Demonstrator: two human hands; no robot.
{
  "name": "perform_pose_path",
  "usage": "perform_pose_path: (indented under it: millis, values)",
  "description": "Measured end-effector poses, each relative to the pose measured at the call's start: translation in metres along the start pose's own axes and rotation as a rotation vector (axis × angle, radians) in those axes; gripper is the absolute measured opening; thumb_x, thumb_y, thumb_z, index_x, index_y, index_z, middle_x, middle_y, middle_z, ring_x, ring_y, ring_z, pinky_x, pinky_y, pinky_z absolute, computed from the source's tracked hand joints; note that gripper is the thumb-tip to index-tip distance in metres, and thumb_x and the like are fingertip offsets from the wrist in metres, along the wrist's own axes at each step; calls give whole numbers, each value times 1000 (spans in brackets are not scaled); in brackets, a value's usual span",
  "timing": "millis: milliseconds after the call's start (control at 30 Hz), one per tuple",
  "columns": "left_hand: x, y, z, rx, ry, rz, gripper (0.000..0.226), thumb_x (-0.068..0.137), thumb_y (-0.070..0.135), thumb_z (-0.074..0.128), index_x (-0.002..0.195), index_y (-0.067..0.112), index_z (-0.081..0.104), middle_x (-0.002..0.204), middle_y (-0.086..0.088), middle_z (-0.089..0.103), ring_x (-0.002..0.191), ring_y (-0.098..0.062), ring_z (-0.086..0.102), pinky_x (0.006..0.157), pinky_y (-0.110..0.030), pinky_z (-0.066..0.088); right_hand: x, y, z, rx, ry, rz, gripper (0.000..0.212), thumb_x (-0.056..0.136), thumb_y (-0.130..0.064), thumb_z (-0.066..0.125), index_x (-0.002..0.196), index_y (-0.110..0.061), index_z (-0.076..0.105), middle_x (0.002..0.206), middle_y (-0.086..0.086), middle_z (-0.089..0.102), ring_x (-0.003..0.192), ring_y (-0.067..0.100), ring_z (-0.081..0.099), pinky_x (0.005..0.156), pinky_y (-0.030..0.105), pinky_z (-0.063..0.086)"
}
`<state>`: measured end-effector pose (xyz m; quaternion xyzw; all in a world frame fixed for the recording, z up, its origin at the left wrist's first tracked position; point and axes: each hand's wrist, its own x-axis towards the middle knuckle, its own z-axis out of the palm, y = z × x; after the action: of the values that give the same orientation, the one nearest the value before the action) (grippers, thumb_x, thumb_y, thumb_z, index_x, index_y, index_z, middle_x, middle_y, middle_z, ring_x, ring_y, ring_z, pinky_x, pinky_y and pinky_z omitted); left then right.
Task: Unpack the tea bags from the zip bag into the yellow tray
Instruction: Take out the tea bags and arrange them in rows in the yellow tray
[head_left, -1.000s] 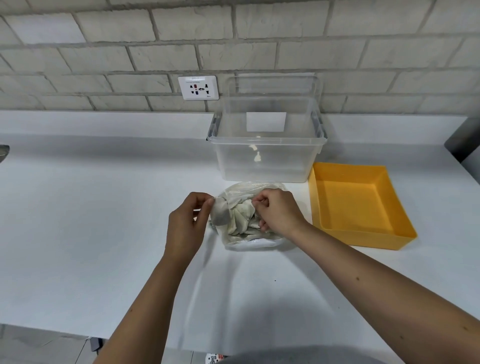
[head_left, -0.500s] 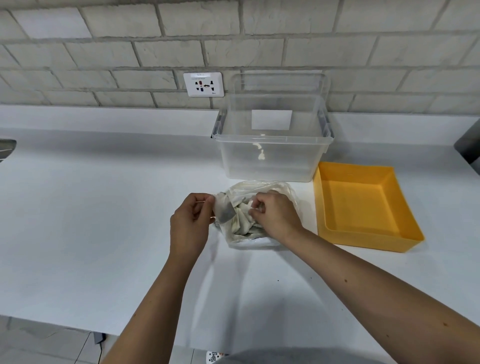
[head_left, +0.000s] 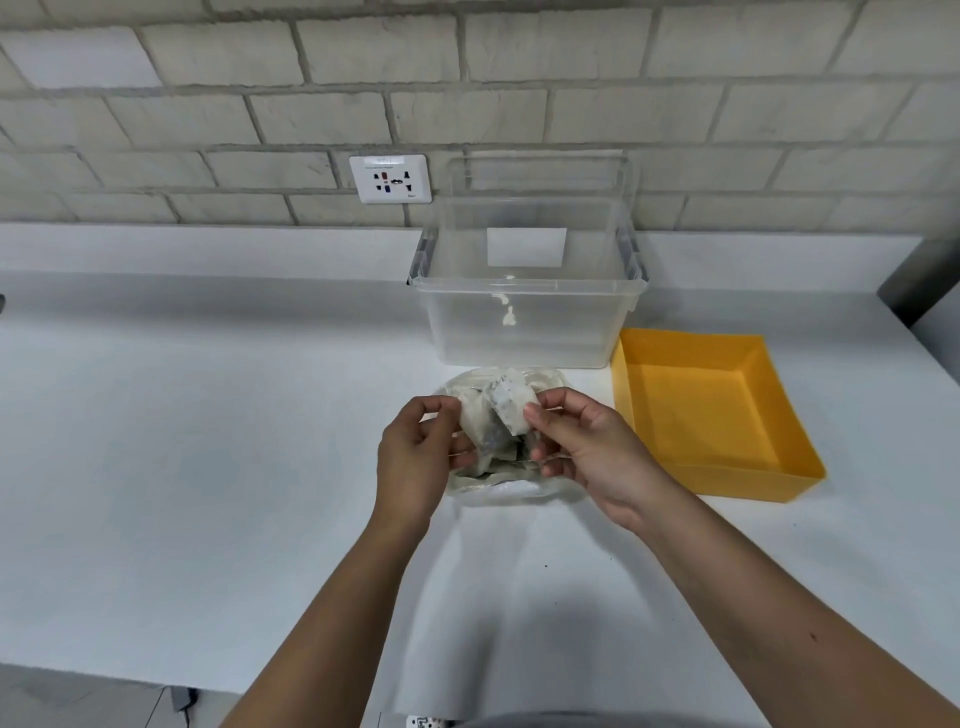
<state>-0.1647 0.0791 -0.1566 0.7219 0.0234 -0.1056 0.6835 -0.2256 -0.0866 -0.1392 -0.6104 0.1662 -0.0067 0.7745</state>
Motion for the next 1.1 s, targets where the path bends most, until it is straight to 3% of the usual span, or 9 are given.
perform_pose_path:
  millis: [100,200,367,500,633,800,933,1033,1100]
  values:
    - [1,3,1,-25,-8,-16,19,101,25,56,104,8,66,89,-17,74,74,-28,74,68,-31,62,-2,-4,-1,-129,-5,-68,7,92,-14,64,90,-10,59,71,0,65,61,17,65,52,27,53]
    - [7,4,2,-70,-6,-37,19,101,24,56,103,8,66,90,-12,76,76,-29,75,69,-33,61,3,-7,-3,-142,5,-86,9,91,-10,64,94,-3,59,72,7,66,58,19,66,52,28,55]
    - [1,4,12,-163,-37,-78,18,100,22,57,102,6,65,79,-4,75,69,-22,73,68,-32,60,7,-2,5,71,-37,7,14,86,-7,68,98,-3,63,76,11,67,61,18,66,57,25,57]
    - [2,4,15,-139,9,-55,18,100,22,57,101,7,66,72,1,73,63,-17,70,66,-30,59,11,-7,-4,-294,1,-199,8,88,-7,68,95,-10,70,77,10,64,57,22,66,59,34,59]
    - [-1,4,13,3,-15,15,14,97,25,63,93,14,70,73,-7,71,64,-16,67,68,-31,56,10,-22,-21,-555,-144,-276,24,90,-3,64,98,-22,76,97,5,60,66,23,68,68,36,61]
    - [-5,12,13,101,-129,52,16,96,25,65,89,13,73,74,-6,69,70,-18,64,74,-37,56,17,-48,-25,-665,-308,-207,49,71,-8,84,112,-29,68,83,8,70,71,16,65,72,31,57]
    - [-10,15,10,119,-220,59,13,97,17,61,93,10,71,82,-8,74,77,-16,71,81,-38,59,19,-45,-14,-774,-239,-298,48,69,-11,86,110,-27,69,77,-4,72,76,11,68,70,17,52]
    - [-10,15,6,130,-258,62,13,99,13,58,94,9,69,83,-14,73,78,-20,71,80,-35,60,19,-44,-9,-823,-191,-349,49,69,-11,86,111,-27,68,79,-5,71,71,8,65,71,19,54]
    - [-8,15,3,140,-265,68,13,99,12,56,93,10,68,77,-8,71,76,-19,69,79,-34,59,20,-44,-5,-833,-183,-373,52,68,-9,86,113,-26,66,82,-4,69,67,9,64,69,18,53]
